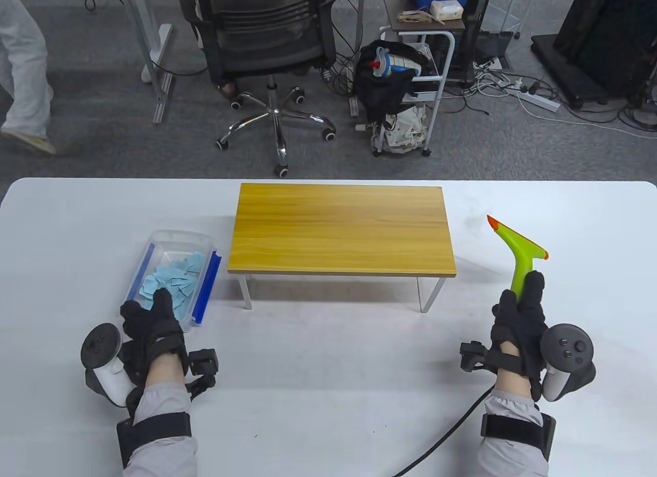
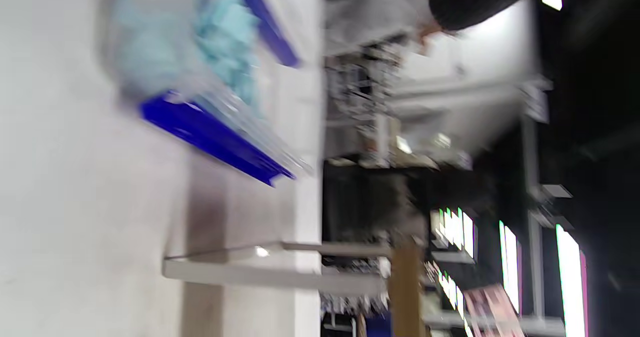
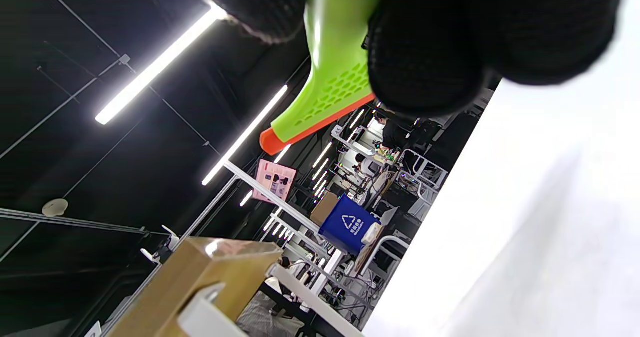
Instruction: Scrape paper scraps from tabletop organizer into plastic storage box
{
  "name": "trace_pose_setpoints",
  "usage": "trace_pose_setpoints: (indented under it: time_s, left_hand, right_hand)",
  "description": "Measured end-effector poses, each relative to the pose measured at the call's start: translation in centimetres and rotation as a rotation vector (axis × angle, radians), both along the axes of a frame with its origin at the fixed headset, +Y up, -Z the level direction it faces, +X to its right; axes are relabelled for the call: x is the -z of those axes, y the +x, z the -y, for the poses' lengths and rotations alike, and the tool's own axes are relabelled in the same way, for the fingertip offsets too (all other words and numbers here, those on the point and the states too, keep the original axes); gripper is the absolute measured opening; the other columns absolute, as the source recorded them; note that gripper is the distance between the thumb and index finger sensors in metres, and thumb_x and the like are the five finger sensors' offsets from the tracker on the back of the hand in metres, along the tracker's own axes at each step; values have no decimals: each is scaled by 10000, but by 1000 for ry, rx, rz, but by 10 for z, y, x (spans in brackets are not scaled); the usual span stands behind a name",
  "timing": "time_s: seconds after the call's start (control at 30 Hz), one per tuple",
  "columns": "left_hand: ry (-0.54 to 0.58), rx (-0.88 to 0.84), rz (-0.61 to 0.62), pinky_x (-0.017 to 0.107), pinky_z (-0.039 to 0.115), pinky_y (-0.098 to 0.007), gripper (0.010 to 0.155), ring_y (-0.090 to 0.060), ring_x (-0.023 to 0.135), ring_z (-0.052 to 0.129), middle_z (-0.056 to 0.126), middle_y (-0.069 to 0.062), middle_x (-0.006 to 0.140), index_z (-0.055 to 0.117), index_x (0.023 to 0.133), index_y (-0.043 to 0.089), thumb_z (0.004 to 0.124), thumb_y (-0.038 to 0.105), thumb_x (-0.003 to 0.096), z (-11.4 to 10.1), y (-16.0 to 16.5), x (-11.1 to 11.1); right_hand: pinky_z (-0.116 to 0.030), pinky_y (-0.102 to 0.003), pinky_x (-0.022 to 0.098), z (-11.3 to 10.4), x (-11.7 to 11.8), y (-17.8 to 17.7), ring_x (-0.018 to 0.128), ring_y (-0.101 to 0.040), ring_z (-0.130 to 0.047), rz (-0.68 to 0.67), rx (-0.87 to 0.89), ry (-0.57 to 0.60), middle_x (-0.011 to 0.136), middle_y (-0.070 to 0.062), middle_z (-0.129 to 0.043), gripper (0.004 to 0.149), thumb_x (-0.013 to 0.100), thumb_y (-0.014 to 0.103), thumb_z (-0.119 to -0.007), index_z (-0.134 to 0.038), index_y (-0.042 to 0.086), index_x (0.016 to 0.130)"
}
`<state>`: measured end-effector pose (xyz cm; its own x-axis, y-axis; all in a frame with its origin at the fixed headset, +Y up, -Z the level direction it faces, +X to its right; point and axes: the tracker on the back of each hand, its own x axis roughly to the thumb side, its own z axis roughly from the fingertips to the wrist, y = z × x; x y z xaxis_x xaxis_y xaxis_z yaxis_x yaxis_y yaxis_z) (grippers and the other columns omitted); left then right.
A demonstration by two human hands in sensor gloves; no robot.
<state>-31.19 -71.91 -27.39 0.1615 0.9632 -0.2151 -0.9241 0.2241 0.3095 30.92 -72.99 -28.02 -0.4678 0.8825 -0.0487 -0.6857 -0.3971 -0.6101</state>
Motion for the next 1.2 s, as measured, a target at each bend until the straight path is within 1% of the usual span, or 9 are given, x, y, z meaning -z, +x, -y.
trace_pose_setpoints:
  time_s: [0.13,0.23,0.33,0.4,0.5,0.6,0.67,0.9,1.2]
  left_hand:
    - [228,348,191,651,147,-749,872,-540,930,-142,-179,-207,1043,-37,1055,227,611,631,634,-41,54,-8]
    - [305,574,287,635,77,-761,907,-507,926,-208,-198,-179,1060,-25,1071,275,641,679,606,-50,91,-19]
    - [348,760,401,616,14,-768,941,-484,916,-253,-205,-142,1072,12,1081,313,689,712,563,-39,129,-31]
    - [332,881,470,617,5,-773,959,-477,925,-256,-203,-127,1082,24,1084,336,709,728,540,-20,146,-35]
    - [189,1015,605,606,-9,-766,966,-459,927,-247,-182,-117,1084,58,1086,335,731,731,517,11,155,-31]
    - [29,1011,653,603,-14,-763,962,-454,940,-231,-164,-119,1089,68,1084,334,738,724,513,25,157,-26]
    - [-19,1007,663,605,-13,-761,956,-453,946,-226,-162,-120,1090,69,1085,330,734,718,517,27,157,-24]
    - [-9,993,660,612,5,-761,934,-460,969,-182,-112,-131,1111,111,1096,321,735,708,518,23,153,-24]
    - [-6,921,637,626,47,-761,893,-481,988,-124,-42,-154,1134,170,1110,298,726,684,529,19,143,-22]
  right_hand:
    - [-835,-542,320,1,1,-3,474,-417,-956,-5,-32,-14,801,-355,-735,610,521,258,-753,-484,87,1040]
    - [-835,-544,321,1,2,-4,473,-419,-956,-7,-53,-23,803,-355,-734,607,522,257,-753,-487,87,1040]
    - [-833,-546,323,2,3,-6,473,-417,-959,-6,-79,-37,804,-356,-734,606,521,256,-755,-490,88,1039]
    - [-833,-547,323,4,4,-6,477,-423,-954,-5,-96,-49,804,-356,-735,607,521,256,-756,-491,87,1039]
    - [-830,-550,326,8,5,-7,480,-427,-951,-2,-127,-77,806,-357,-733,606,521,253,-758,-492,86,1040]
    - [-828,-553,327,11,7,-10,479,-427,-953,-3,-166,-107,808,-358,-730,605,520,251,-758,-494,87,1039]
    - [-826,-555,330,14,9,-12,478,-426,-955,-3,-205,-130,809,-359,-729,605,520,249,-758,-494,89,1040]
    - [-811,-566,353,15,21,-11,506,-439,-936,19,-252,-190,833,-358,-706,601,530,241,-746,-474,103,1048]
    - [-730,-612,456,12,63,10,617,-472,-849,-6,-320,-477,919,-337,-611,599,548,223,-690,-395,157,1065]
